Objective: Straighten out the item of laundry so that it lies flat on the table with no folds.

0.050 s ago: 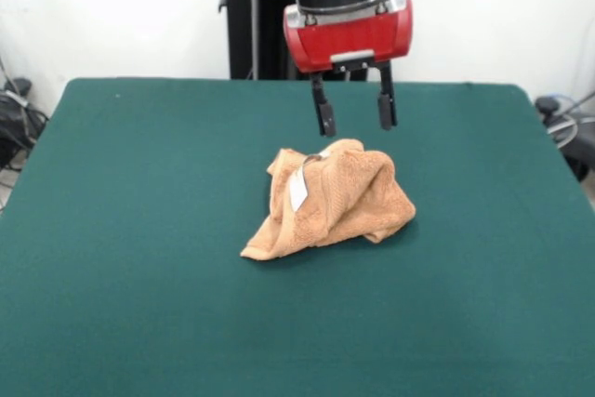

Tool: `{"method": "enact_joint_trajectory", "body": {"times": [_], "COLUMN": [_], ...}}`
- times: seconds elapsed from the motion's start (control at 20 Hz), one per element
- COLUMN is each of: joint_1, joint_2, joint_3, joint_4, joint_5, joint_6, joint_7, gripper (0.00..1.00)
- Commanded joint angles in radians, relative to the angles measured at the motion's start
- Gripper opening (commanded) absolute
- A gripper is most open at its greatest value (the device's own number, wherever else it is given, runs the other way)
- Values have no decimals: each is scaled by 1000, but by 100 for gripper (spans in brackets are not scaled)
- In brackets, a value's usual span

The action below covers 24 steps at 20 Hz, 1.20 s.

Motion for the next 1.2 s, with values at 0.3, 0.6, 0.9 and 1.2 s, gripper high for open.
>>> {"method": "enact_joint_trajectory", "body": {"times": [0.3, 0.6, 0.9, 1.2], "joint_1": [-5, -5, -1, 10], "joint_2": [-14, -27, -33, -33], "joint_3": [60, 62, 58, 51], "joint_4": [31, 39, 48, 53], "joint_5": [-72, -73, -75, -78], "joint_6": [-5, -2, -10, -22], "joint_7": [-10, -3, 6, 20], "gripper": [100, 100, 100, 100]}}
